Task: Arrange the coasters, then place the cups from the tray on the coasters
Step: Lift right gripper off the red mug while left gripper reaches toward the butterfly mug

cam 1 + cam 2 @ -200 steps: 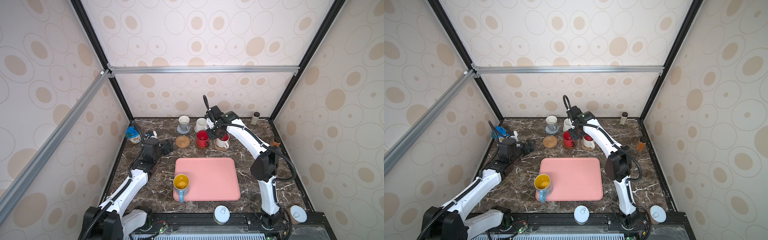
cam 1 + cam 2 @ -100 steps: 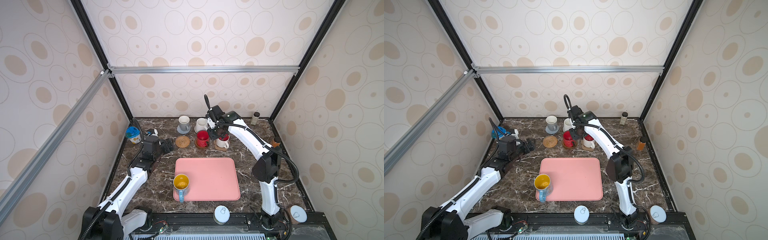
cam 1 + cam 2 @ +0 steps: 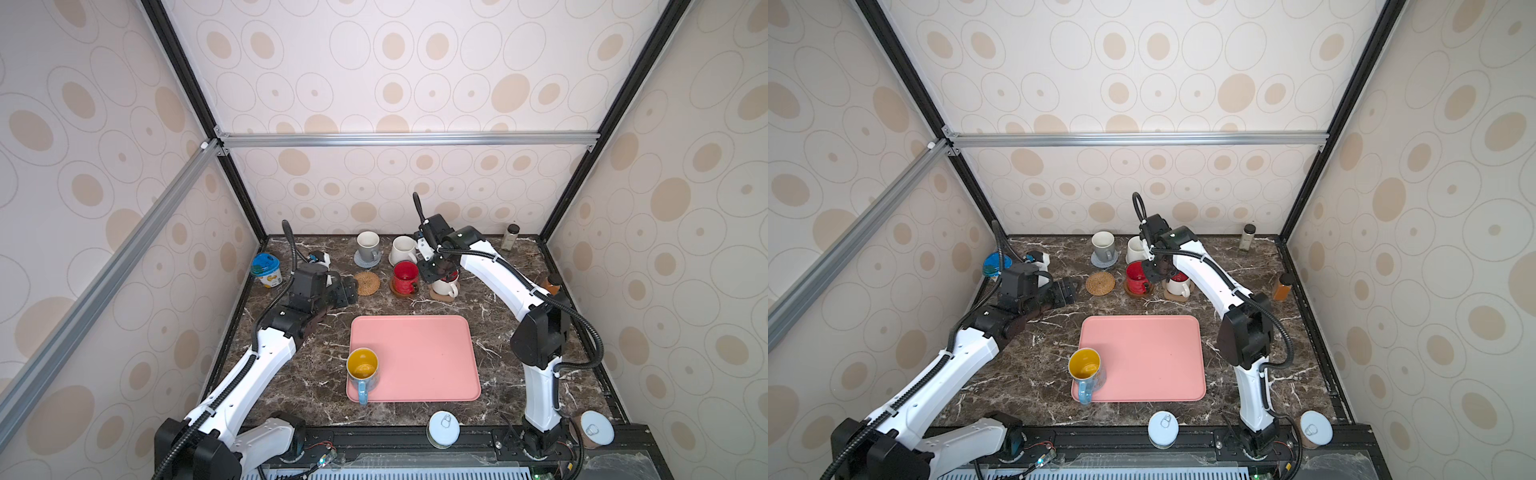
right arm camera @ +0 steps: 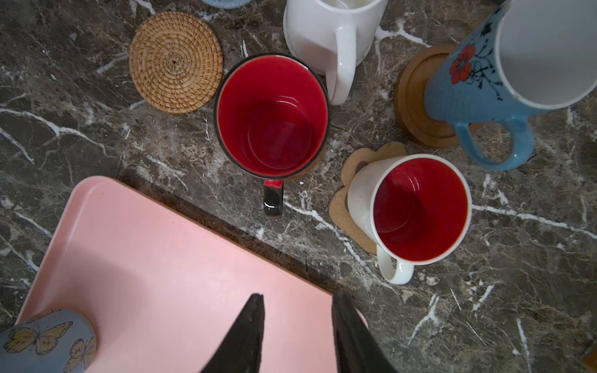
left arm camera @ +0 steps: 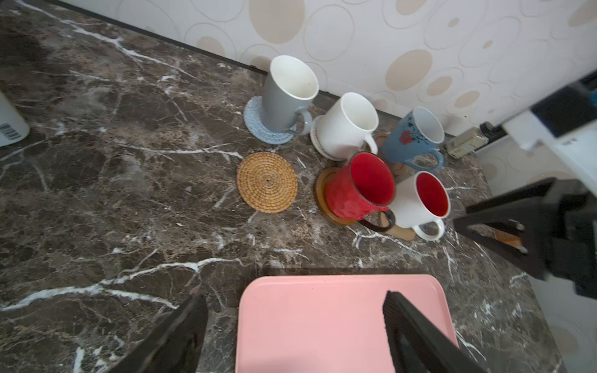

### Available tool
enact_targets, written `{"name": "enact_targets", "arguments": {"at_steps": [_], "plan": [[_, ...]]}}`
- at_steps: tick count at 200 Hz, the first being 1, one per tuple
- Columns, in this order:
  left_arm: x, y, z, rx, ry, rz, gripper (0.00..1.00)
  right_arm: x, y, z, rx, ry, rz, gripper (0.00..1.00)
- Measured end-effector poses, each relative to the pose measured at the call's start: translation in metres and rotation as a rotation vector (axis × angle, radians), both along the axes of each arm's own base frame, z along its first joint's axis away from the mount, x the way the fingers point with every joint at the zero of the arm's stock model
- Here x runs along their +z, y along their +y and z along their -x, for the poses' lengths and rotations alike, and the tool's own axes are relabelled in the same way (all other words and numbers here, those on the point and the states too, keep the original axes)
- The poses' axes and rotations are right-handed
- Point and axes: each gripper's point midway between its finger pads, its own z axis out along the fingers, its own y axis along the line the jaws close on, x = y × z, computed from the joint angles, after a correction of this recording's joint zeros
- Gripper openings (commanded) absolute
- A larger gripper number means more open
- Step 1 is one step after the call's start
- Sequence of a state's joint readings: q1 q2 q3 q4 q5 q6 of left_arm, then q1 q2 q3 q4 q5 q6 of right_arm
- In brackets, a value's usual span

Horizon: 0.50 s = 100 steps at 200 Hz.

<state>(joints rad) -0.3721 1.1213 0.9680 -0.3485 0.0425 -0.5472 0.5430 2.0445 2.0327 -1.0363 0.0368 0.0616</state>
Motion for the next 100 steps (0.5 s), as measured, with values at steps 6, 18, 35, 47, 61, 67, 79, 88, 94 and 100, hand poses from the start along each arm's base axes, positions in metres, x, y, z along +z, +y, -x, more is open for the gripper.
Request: {"name": "enact_targets", "arguments": {"at_steps": [6,18,35,47,61,67,79,88,94,100], "plan": [[0.002,-0.005,0.003,-0.015,0.001,-0.008,0.86,0.0,-0.002,-0.001,-0.005,0.001,-0.006,0.39],[0.005,-0.016,0.01,-0.046,0.01,-0.027,0.85,0.0,-0.005,-0.004,-0.012,0.002,-0.019,0.38],[0.004,-0.028,0.022,-0.088,0.035,-0.057,0.83,0.002,-0.01,-0.008,-0.023,0.001,-0.039,0.39],[0.002,-0.034,0.031,-0.113,0.057,-0.078,0.83,0.004,-0.012,-0.01,-0.03,-0.002,-0.051,0.38],[0.0,-0.04,0.041,-0.14,0.083,-0.101,0.83,0.005,-0.015,-0.012,-0.038,0.0,-0.068,0.38],[-0.001,-0.041,0.045,-0.149,0.093,-0.109,0.83,0.005,-0.016,-0.013,-0.041,0.001,-0.072,0.38],[-0.002,-0.044,0.052,-0.169,0.112,-0.124,0.82,0.005,-0.019,-0.014,-0.05,0.008,-0.083,0.38],[-0.003,-0.046,0.059,-0.185,0.128,-0.135,0.82,0.005,-0.02,-0.015,-0.059,0.014,-0.094,0.38],[-0.004,-0.047,0.064,-0.193,0.136,-0.139,0.82,0.004,-0.021,-0.016,-0.065,0.016,-0.1,0.39],[-0.005,-0.047,0.068,-0.201,0.145,-0.144,0.82,0.004,-0.022,-0.016,-0.071,0.019,-0.107,0.39]]}}
